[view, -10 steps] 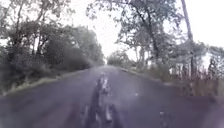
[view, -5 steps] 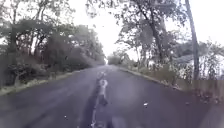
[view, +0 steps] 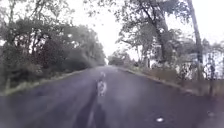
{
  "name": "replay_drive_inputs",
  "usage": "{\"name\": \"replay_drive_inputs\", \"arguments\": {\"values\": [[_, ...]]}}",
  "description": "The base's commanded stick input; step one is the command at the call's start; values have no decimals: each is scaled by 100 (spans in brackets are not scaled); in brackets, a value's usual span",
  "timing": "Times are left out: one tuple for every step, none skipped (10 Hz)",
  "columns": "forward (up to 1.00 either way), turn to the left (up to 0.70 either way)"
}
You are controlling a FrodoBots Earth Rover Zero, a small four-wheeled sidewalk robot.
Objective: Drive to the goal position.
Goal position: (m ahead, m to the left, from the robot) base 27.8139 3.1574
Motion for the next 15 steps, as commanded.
{"name": "replay_drive_inputs", "arguments": {"values": [[100,0],[100,0],[100,0],[100,0],[100,0],[100,0],[100,0],[100,0],[100,0],[100,0],[100,0],[100,0],[100,0],[100,0],[100,0]]}}
